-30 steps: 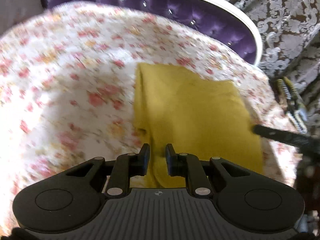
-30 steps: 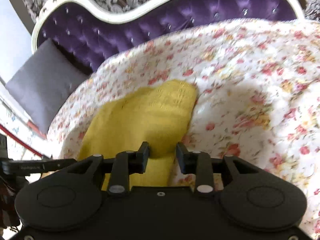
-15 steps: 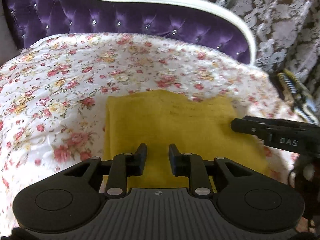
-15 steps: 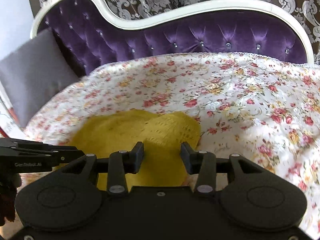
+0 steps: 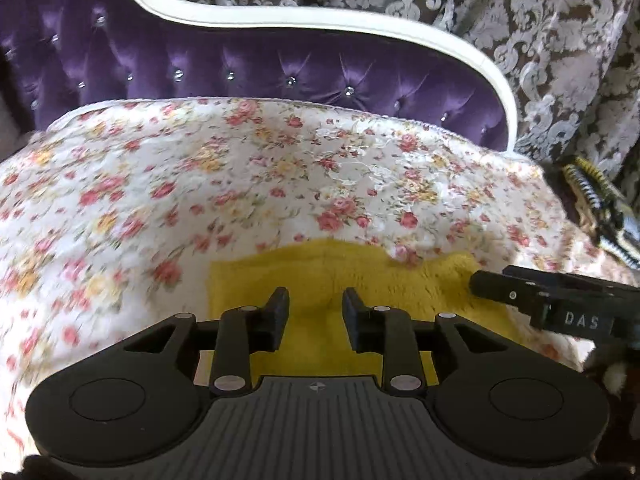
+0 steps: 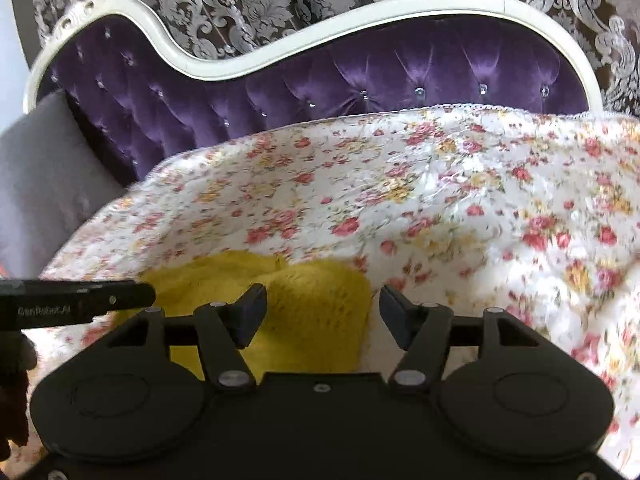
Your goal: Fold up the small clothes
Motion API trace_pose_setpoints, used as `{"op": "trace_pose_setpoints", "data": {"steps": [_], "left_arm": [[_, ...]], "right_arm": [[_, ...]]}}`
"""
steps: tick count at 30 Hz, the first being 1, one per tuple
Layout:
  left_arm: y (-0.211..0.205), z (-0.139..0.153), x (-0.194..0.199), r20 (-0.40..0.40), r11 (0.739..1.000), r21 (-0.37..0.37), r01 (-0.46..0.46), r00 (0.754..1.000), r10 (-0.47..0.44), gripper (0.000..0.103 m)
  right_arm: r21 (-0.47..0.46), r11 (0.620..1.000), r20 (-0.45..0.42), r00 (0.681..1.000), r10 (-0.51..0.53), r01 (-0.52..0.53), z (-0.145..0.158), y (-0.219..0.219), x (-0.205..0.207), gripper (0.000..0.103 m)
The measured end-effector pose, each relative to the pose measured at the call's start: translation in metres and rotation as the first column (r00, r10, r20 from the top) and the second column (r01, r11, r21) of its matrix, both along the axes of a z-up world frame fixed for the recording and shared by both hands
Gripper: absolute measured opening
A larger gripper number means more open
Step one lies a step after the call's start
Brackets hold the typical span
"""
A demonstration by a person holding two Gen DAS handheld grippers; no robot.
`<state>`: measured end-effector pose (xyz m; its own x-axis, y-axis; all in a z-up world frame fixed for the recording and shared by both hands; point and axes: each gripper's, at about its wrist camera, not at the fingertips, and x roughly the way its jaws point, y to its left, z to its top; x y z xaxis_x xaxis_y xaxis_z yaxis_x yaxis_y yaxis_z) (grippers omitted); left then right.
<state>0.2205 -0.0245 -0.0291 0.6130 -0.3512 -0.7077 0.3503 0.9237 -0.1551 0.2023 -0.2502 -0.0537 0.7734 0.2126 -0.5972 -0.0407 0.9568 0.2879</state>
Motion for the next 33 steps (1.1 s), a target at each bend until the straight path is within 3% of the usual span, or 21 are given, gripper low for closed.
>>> {"op": "trace_pose_setpoints", "data": {"steps": [4, 7, 11, 14, 16, 18, 24, 27, 33], "left_arm": [[-0.013, -0.024, 0.019, -0.029, 0.998, 0.057, 0.008, 1.0, -0.006, 0.03], [-0.019, -0.027, 0.013, 0.022, 0.995, 0.098, 0.018, 1.0, -0.021, 0.031], [-0.018, -0.019, 0.01, 0.01, 0.996, 0.089, -0.008, 1.0, 0.007, 0.032], [-0.012, -0.007, 0.002, -0.002, 0.998, 0.054, -0.04, 0.999, 0.04, 0.045], [-0.008, 0.001, -0.009, 0.005, 0.998, 0.042, -0.053, 0.999, 0.053, 0.063], [-0.007, 0.007, -0.019, 0.008, 0.997, 0.044, -0.06, 0.998, 0.06, 0.075], [0.0, 0.023, -0.06, 0.034, 0.993, 0.048, -0.11, 0.994, 0.109, 0.081], [0.003, 0.029, -0.079, 0.053, 0.987, 0.049, -0.15, 0.988, 0.147, 0.093], [0.0, 0.036, -0.117, 0.085, 0.979, 0.088, -0.182, 0.981, 0.174, 0.093]], "right_arm": [[-0.061, 0.998, -0.072, 0.997, 0.02, -0.024, -0.018, 0.008, 0.02, 0.07], [-0.093, 0.995, -0.057, 0.998, 0.022, -0.027, -0.021, 0.011, 0.017, 0.072], [-0.073, 0.997, -0.029, 0.999, 0.014, -0.016, -0.016, 0.008, 0.013, 0.075], [-0.07, 0.998, 0.024, 1.0, -0.004, 0.006, -0.001, 0.003, -0.001, 0.079], [-0.061, 0.998, 0.045, 0.999, -0.002, 0.005, 0.009, 0.003, -0.01, 0.094], [-0.049, 0.999, 0.063, 0.998, 0.008, -0.005, 0.018, 0.003, -0.022, 0.102], [-0.05, 0.999, 0.097, 0.995, 0.008, -0.004, 0.038, 0.009, -0.062, 0.103], [-0.046, 0.999, 0.098, 0.995, 0.002, 0.003, 0.043, 0.009, -0.079, 0.103], [-0.125, 0.992, 0.09, 0.996, 0.008, 0.004, 0.049, 0.024, -0.109, 0.103]]}}
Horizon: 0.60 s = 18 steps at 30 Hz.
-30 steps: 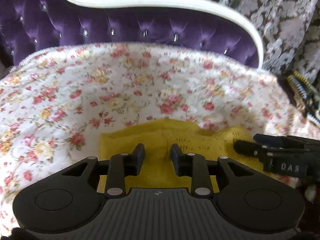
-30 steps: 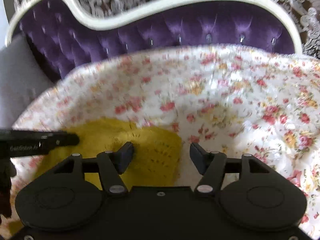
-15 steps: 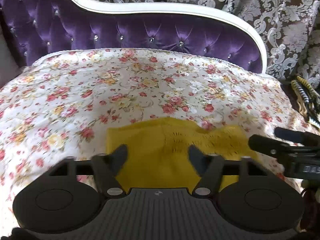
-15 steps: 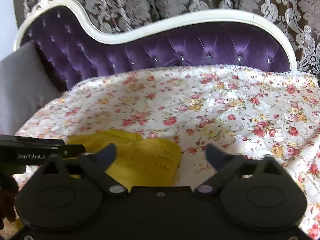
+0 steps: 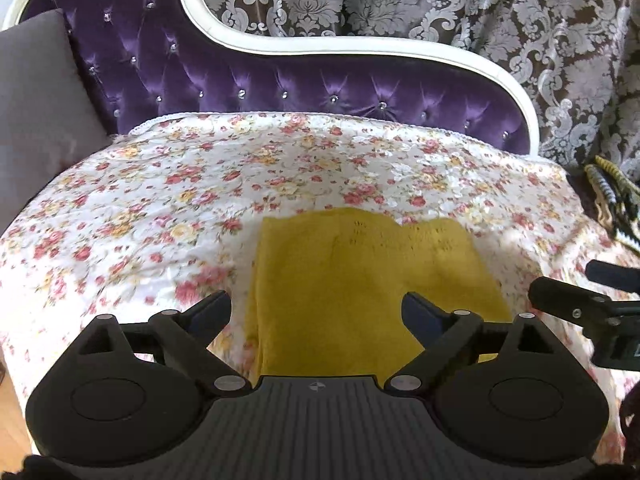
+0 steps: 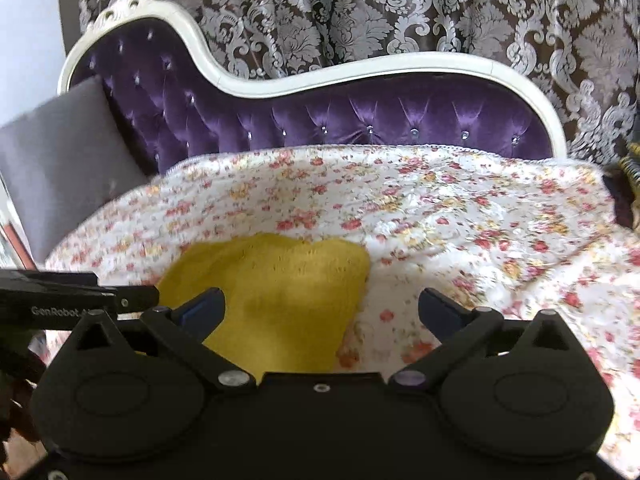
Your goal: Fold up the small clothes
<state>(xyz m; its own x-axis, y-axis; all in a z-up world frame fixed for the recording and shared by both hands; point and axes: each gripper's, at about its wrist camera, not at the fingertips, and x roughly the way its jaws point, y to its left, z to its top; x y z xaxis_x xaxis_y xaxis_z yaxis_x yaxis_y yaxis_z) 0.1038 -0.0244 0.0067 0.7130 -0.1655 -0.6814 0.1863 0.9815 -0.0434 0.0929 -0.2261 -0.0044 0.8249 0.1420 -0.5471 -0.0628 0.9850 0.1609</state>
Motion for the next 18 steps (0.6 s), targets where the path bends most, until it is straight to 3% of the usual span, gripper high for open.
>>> {"op": "trace_pose_setpoints", "data": {"steps": [4, 14, 18], "left_arm": [[-0.002, 0.001, -0.022, 0.002, 1.0, -0.008, -0.003, 1.0, 0.003, 0.093], [-0.013, -0.002, -0.062, -0.028, 0.997, 0.071, -0.031, 0.999, 0.033, 0.092], [-0.011, 0.0, -0.075, -0.021, 0.997, 0.066, -0.038, 0.999, 0.04, 0.092]], "right_arm": [[-0.038, 0.999, 0.0, 1.0, 0.005, -0.005, 0.002, 0.008, -0.021, 0.103], [0.002, 1.0, -0.011, 1.0, -0.007, 0.007, 0.002, 0.014, -0.062, 0.103], [0.005, 1.0, -0.018, 1.0, -0.011, 0.011, 0.0, 0.017, -0.073, 0.103]]}}
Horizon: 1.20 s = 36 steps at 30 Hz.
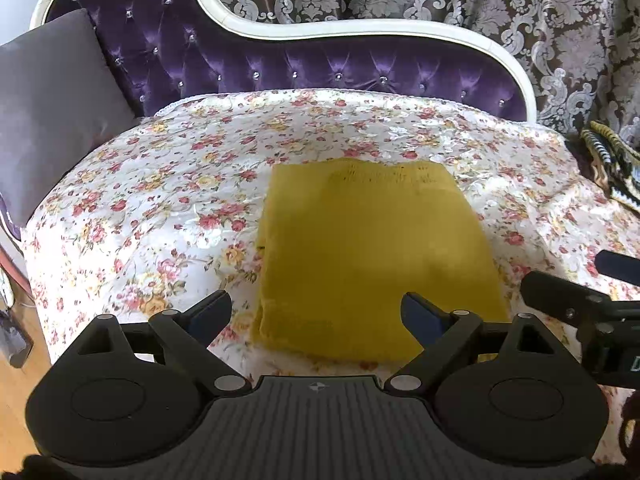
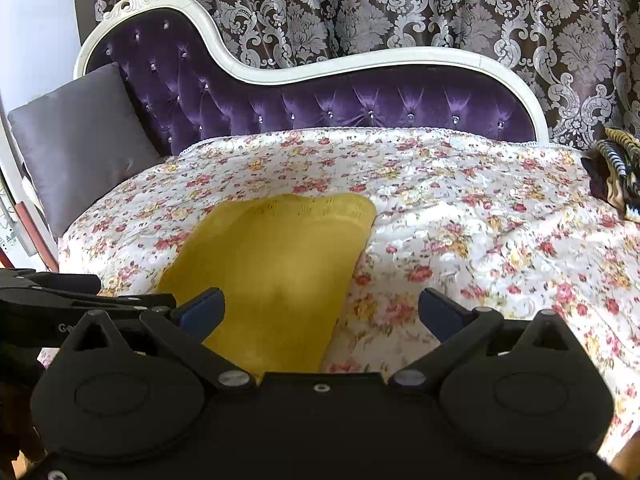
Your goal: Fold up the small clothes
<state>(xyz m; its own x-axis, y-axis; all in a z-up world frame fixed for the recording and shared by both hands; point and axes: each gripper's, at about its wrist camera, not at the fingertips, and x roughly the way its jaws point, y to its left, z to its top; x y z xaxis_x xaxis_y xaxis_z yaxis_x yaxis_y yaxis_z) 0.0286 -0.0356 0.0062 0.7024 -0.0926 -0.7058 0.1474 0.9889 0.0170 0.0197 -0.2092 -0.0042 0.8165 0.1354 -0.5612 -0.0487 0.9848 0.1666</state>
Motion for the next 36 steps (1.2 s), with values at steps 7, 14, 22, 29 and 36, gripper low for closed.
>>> {"op": "trace_pose_setpoints", "data": {"steps": [7, 14, 22, 29, 36], "left_arm": [[0.005, 0.007, -0.017, 0.044, 1.0, -0.001, -0.025, 0.999, 0.025, 0.092], [0.007, 0.01, -0.025, 0.051, 1.0, 0.008, -0.027, 0.998, 0.027, 0.092], [0.007, 0.009, -0.032, 0.035, 1.0, -0.002, -0.014, 0.999, 0.014, 0.092], [0.006, 0.01, -0.035, 0.025, 1.0, 0.016, -0.013, 1.0, 0.013, 0.092], [0.008, 0.01, -0.039, 0.021, 0.999, 0.025, -0.03, 0.999, 0.029, 0.092]], "right_arm": [[-0.001, 1.0, -0.003, 1.0, -0.007, 0.007, 0.0, 0.004, -0.011, 0.103], [-0.006, 1.0, 0.007, 1.0, -0.018, 0.018, 0.003, 0.006, -0.019, 0.103], [-0.022, 0.999, 0.013, 1.0, -0.027, 0.028, 0.005, 0.008, -0.023, 0.103], [-0.004, 0.999, 0.013, 0.999, -0.045, 0.045, 0.005, 0.005, -0.025, 0.103], [-0.007, 0.999, -0.01, 0.999, -0.044, 0.044, 0.003, 0.003, -0.025, 0.103]]}}
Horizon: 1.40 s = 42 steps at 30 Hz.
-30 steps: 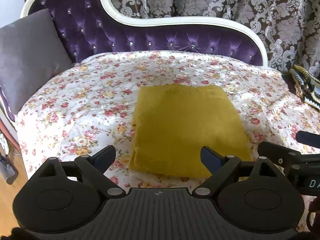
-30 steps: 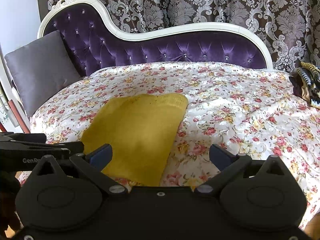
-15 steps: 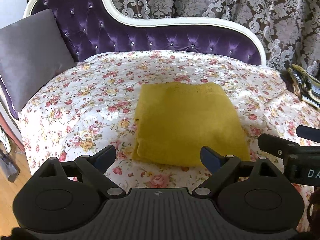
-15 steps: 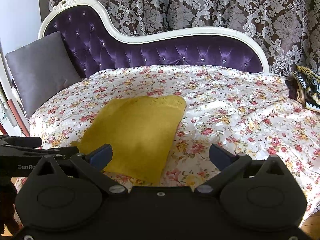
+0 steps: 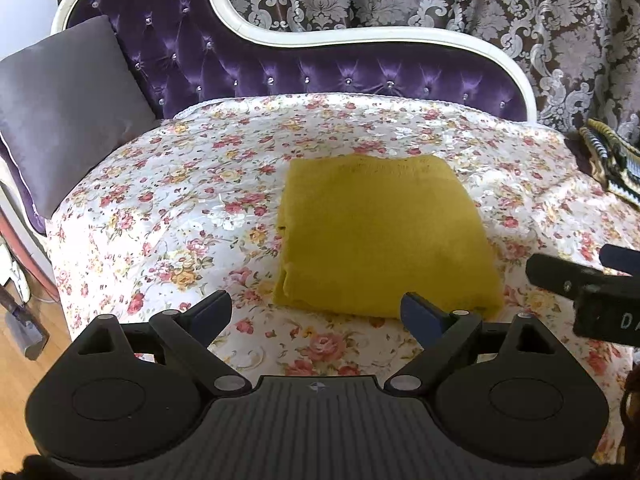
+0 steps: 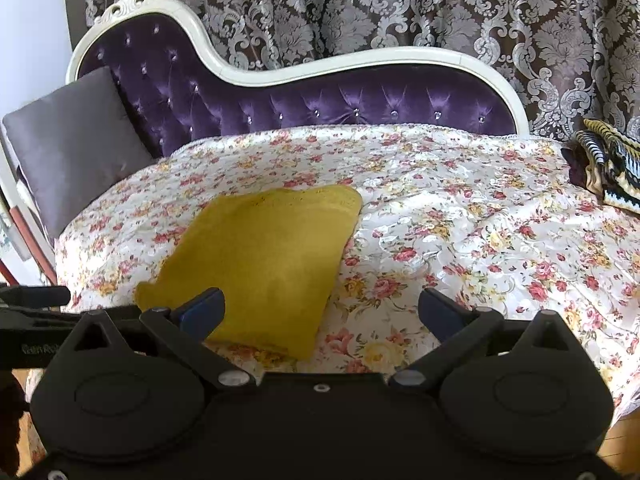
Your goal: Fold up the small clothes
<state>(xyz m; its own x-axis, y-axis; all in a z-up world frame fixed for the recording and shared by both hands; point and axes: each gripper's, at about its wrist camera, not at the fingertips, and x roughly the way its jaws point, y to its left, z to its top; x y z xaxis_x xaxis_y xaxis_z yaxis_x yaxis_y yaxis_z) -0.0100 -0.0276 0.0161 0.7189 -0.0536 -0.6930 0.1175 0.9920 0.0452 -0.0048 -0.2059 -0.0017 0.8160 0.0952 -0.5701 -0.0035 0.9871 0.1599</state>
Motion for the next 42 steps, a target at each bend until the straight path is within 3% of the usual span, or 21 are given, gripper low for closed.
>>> {"op": "trace_pose_setpoints", "data": {"steps": [42], "left_arm": [[0.002, -0.017, 0.017, -0.123, 0.999, -0.047, -0.005, 0.992, -0.001, 0.092]], "right_arm": [[-0.013, 1.0, -0.027, 1.0, -0.003, 0.003, -0.006, 0.007, 0.007, 0.103]]}}
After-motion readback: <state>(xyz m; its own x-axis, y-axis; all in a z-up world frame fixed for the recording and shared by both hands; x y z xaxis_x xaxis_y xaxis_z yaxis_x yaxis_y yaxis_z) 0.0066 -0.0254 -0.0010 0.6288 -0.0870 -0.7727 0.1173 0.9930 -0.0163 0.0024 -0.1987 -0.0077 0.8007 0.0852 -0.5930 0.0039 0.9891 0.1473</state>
